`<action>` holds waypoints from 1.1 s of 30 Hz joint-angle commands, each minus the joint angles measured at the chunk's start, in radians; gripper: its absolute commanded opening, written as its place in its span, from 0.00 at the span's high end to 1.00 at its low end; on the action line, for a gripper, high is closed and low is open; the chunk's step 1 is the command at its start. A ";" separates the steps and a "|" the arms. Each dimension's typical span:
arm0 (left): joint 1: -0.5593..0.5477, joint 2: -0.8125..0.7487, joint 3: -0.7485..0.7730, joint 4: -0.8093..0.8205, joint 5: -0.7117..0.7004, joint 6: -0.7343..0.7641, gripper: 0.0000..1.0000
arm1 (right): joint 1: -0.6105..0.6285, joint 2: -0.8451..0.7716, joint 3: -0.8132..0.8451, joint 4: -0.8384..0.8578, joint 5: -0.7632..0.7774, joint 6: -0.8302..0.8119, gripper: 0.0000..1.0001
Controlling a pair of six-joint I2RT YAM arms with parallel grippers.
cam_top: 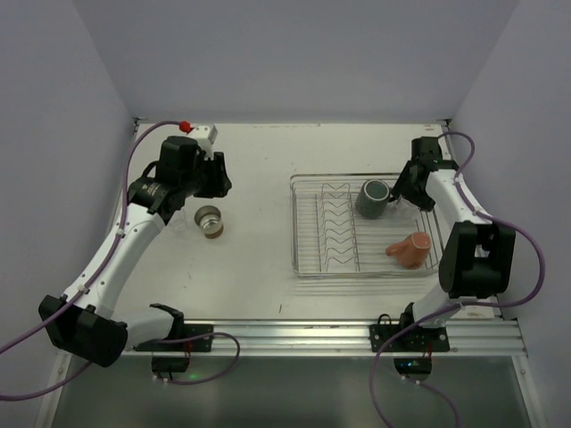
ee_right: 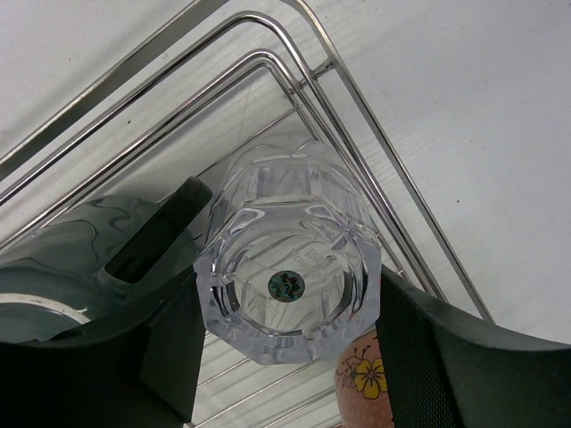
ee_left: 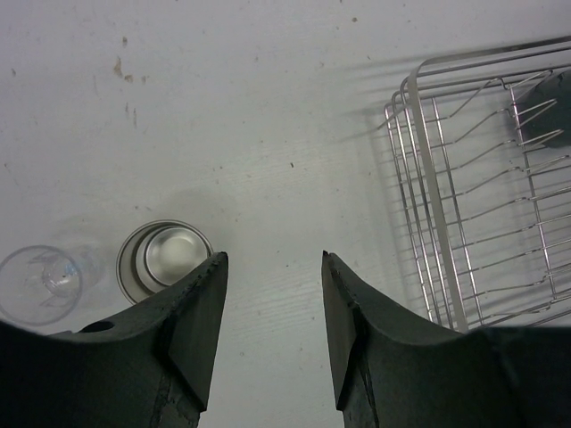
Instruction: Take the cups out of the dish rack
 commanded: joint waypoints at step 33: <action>-0.057 -0.176 -0.452 1.144 0.792 -0.519 0.39 | -0.006 -0.570 -0.158 0.240 -1.076 0.262 1.00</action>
